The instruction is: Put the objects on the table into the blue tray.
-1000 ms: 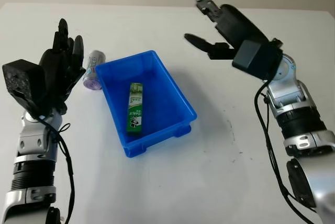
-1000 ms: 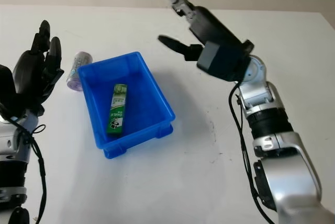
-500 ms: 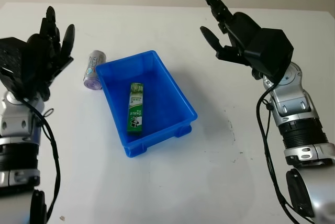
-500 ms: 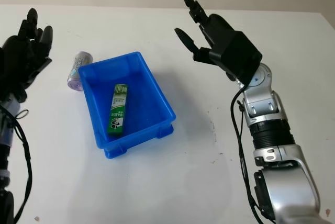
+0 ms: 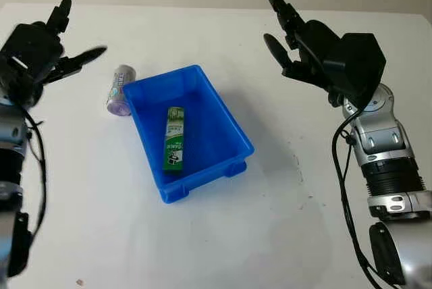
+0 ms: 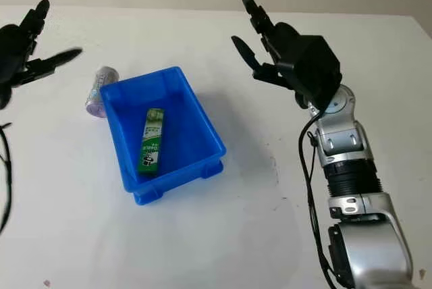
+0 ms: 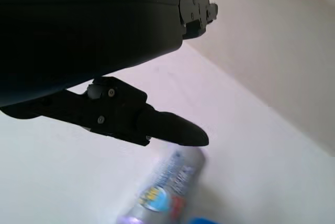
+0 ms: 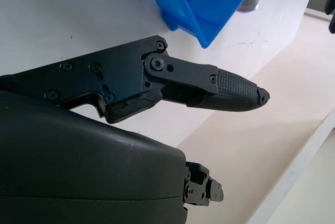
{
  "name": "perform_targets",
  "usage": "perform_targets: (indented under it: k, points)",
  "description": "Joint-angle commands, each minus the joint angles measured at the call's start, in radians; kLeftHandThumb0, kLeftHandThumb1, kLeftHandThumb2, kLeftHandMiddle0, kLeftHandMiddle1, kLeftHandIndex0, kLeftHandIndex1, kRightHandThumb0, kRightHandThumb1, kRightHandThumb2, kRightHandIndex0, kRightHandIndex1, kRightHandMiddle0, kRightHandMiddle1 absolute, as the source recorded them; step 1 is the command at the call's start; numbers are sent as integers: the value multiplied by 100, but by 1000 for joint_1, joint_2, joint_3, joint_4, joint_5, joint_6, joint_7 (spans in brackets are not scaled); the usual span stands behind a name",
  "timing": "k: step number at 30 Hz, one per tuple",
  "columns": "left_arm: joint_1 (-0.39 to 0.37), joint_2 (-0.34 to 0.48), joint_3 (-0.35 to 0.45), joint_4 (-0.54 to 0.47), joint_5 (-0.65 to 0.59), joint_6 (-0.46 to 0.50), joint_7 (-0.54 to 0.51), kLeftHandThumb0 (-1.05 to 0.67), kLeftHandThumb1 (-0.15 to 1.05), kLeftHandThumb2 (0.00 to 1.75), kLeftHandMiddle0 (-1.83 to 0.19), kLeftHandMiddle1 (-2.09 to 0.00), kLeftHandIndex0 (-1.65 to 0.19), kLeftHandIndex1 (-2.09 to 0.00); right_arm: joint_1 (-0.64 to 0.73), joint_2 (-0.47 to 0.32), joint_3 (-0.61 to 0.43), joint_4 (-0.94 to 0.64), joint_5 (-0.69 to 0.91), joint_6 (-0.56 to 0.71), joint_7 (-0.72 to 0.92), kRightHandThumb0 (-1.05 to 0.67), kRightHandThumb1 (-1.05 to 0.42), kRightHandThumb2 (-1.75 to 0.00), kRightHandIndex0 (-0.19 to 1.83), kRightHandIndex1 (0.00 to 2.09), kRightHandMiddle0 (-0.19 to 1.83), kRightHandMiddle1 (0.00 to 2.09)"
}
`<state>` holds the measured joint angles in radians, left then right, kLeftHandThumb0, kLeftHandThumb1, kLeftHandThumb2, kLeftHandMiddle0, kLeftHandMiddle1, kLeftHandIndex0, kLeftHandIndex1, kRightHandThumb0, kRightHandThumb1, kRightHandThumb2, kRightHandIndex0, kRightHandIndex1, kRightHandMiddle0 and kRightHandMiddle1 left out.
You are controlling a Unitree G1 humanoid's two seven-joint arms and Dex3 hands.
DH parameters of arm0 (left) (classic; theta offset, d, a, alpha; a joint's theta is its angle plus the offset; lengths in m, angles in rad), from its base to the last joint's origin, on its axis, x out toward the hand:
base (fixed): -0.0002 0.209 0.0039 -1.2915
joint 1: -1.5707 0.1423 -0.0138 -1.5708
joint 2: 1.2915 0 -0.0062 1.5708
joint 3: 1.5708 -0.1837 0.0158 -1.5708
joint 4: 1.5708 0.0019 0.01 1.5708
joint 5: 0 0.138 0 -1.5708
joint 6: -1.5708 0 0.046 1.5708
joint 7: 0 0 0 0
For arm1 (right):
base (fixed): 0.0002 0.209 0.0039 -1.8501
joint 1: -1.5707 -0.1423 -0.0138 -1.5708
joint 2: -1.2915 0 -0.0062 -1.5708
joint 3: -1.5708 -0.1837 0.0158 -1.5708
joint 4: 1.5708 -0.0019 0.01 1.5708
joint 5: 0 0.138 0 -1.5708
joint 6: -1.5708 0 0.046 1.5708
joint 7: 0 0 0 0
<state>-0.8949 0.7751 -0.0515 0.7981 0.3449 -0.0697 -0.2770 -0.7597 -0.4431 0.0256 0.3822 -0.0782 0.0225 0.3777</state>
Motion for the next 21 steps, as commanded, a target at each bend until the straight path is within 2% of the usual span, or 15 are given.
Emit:
perform_targets:
  k: [1, 4, 9, 13, 21]
  points:
    - [-31, 39, -45, 18, 42, -48, -18, -25, 92, 4, 16, -6, 14, -4, 2, -3, -12, -21, 10, 5, 5, -72, -105, -65, -19, 0, -19, 3]
    - [-48, 62, -90, 43, 98, -97, -26, -26, 91, 4, 17, -5, 15, -4, -1, -2, -12, -18, 14, 9, 10, -73, -105, -65, -19, 0, -19, 3]
    - [-87, 97, -184, 110, 230, -214, 21, -33, 88, 4, 19, 0, 19, -3, -4, -1, -10, -12, 17, 4, 17, -73, -105, -65, -19, 0, -19, 2]
    - [-124, 128, -268, 155, 358, -303, 103, -33, 85, 4, 19, -1, 19, -4, -1, -8, -7, -22, 10, 14, 21, -73, -105, -65, -19, 0, -19, 3]
    - [-203, 171, -422, 196, 600, -384, 269, -32, 85, 5, 18, -3, 15, -6, 3, -10, -3, -25, 0, 14, 20, -73, -105, -64, -19, 1, -18, 5]
